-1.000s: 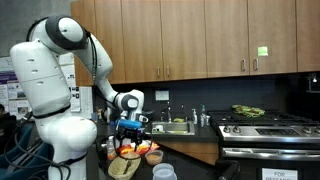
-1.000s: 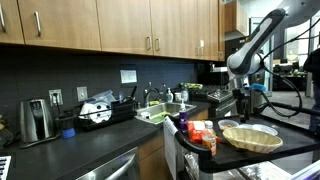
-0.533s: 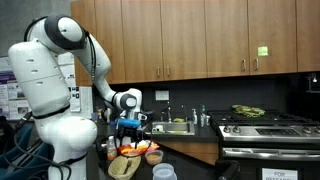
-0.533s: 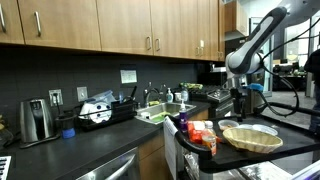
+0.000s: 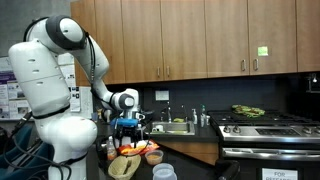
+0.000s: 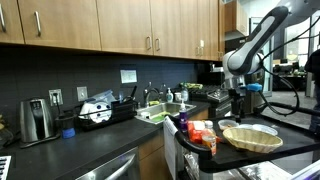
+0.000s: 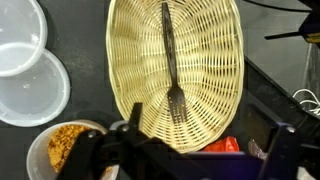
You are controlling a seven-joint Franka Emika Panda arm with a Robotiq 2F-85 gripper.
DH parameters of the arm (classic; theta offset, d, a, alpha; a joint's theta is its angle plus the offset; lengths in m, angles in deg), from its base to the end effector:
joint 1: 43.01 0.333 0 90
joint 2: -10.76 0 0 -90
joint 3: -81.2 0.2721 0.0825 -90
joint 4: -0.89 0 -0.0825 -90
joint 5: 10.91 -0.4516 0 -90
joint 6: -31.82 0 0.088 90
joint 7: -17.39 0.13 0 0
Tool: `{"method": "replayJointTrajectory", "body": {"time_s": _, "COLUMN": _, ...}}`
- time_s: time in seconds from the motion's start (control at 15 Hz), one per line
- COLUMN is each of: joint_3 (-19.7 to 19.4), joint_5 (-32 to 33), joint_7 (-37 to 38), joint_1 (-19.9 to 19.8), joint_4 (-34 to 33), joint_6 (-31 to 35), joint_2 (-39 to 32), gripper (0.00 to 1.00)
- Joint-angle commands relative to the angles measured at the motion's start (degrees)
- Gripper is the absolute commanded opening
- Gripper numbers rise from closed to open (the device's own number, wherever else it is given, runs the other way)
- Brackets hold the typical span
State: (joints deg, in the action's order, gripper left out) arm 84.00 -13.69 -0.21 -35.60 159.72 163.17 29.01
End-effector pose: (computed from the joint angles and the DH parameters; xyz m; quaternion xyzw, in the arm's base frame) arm 0.4034 0.0712 0.1782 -0.9720 -0.2208 0.0797 0.0145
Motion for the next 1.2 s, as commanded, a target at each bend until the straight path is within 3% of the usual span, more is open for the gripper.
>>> {"method": "replayJointTrajectory", "body": {"time_s": 0.0, "joint_3": 1.1, "joint_5": 0.9, "joint_7": 4.3, "joint_1": 0.3, "joint_4": -0.1, "joint_6": -1.5, "joint_2": 0.1, "gripper": 1.00}}
{"method": "replayJointTrajectory", "body": {"time_s": 0.2, "joint_3": 1.1, "joint_5": -1.4, "joint_7": 5.9, "joint_1": 0.9, "joint_4": 0.0, "joint_6": -3.3, "joint_2": 0.2, "gripper": 1.00}}
{"method": "replayJointTrajectory", "body": {"time_s": 1.13, "joint_3": 0.4, "joint_5": -0.7, "joint_7": 4.1, "joint_1": 0.6, "joint_4": -0.5, "joint_6": -2.5, "joint_2": -0.8, "gripper": 1.00}}
